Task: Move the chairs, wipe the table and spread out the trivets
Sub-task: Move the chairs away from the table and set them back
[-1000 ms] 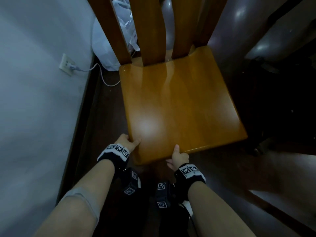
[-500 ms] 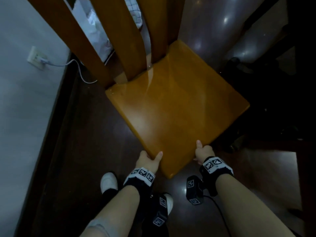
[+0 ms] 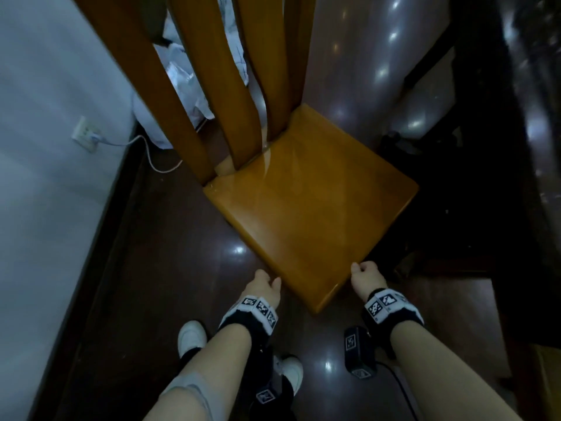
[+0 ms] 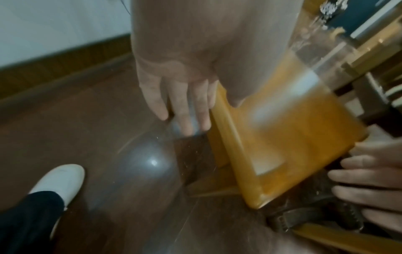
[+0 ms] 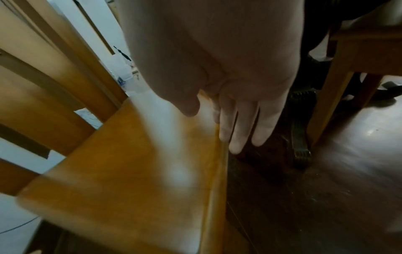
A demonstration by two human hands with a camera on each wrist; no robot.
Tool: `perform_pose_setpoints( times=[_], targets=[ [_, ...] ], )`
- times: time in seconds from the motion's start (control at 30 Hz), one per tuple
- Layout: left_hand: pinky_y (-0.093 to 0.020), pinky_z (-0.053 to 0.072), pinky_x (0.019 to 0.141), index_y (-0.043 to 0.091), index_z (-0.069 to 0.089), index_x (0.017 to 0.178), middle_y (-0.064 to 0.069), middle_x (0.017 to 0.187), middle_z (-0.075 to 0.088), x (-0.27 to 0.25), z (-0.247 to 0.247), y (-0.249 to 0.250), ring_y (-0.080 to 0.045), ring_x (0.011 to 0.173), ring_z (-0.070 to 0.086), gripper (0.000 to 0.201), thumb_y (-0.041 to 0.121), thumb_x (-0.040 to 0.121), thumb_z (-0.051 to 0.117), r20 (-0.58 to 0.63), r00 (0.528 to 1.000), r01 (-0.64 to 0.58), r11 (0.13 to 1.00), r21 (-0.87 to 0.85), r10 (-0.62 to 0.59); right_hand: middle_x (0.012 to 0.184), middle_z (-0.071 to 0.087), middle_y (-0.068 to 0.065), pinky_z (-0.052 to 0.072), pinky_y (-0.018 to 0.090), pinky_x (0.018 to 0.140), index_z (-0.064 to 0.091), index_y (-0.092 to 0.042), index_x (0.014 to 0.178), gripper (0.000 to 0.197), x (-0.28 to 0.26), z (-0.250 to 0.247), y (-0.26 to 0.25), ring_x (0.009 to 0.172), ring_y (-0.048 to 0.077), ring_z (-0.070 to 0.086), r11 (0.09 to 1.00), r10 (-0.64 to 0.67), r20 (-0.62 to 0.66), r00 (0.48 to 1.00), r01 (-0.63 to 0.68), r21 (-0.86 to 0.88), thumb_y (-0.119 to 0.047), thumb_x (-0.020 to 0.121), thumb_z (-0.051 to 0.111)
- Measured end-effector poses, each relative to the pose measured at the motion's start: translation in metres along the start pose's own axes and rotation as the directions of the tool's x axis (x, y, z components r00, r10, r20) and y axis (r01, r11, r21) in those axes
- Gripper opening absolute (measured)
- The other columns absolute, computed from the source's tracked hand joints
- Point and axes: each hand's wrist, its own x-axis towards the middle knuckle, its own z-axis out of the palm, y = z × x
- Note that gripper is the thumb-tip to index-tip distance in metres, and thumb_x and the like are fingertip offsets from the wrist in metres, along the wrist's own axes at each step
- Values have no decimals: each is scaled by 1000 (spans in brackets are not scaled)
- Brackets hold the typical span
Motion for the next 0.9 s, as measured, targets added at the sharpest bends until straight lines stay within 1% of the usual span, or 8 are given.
perform_pose_setpoints(
  times=[0.07,0.2,0.37,0.47,0.57,0.7,0.8,0.9],
  targets=[
    [-29,43,69,19,48,102,0,91,57,-23,-29,-1,-19,77,54,20,38,99,42,-53,998,-38,999,2,38,122,57,17,44,34,84,43,-10,134,38,-29,-11,-10,108,33,57,998,-51,29,998,51,-30,-29,103,33],
    [-29,42,70,23,51,88,1,89,58,-69,-90,1,-20,79,54,21,40,98,42,-114,988,-95,991,98,106,113,60,11,51,44,91,49,-15,127,33,-87,-39,-40,99,28,61,986,-164,42,986,164,-15,-27,99,38],
    [-34,50,77,25,54,86,-3,96,64,-116,-181,7,-24,85,59,21,41,95,45,-224,958,-160,982,97,178,113,61,9,53,39,84,53,-13,122,29,-163,-76,-106,95,26,63,952,-304,25,952,305,-24,-22,96,44],
    [-37,50,82,26,58,90,-6,102,66,-139,-242,15,-31,93,61,17,39,93,48,-298,917,-250,964,85,264,114,63,14,47,31,77,56,-14,113,22,-201,-96,-158,100,30,62,894,-427,24,904,426,-138,-26,98,46],
    [-38,51,83,27,60,95,-6,101,66,-161,-302,29,-31,93,62,20,42,92,47,-352,851,-365,921,137,390,110,63,10,51,36,82,55,-19,101,14,-240,-113,-218,98,29,63,827,-553,-44,832,542,-149,-29,97,48],
    [-35,51,76,23,59,91,-1,90,63,-179,-380,43,-25,84,61,22,40,94,46,-367,789,-428,869,248,493,109,64,9,51,41,85,54,-19,104,14,-284,-118,-287,99,28,63,776,-630,-89,771,620,-114,-28,96,48],
    [-32,49,71,18,57,79,-3,79,63,-175,-437,48,-25,79,62,25,35,94,46,-391,746,-498,841,210,539,95,65,5,52,39,81,56,-12,114,26,-312,-110,-325,81,21,64,758,-651,-113,751,651,-37,-29,95,51],
    [-28,40,62,7,62,81,-12,82,67,-168,-484,51,-27,76,61,28,24,94,45,-428,709,-515,826,229,561,104,65,4,55,41,87,55,-14,120,30,-328,-98,-346,90,21,67,757,-653,-125,747,650,-70,-31,95,52]
  ],
)
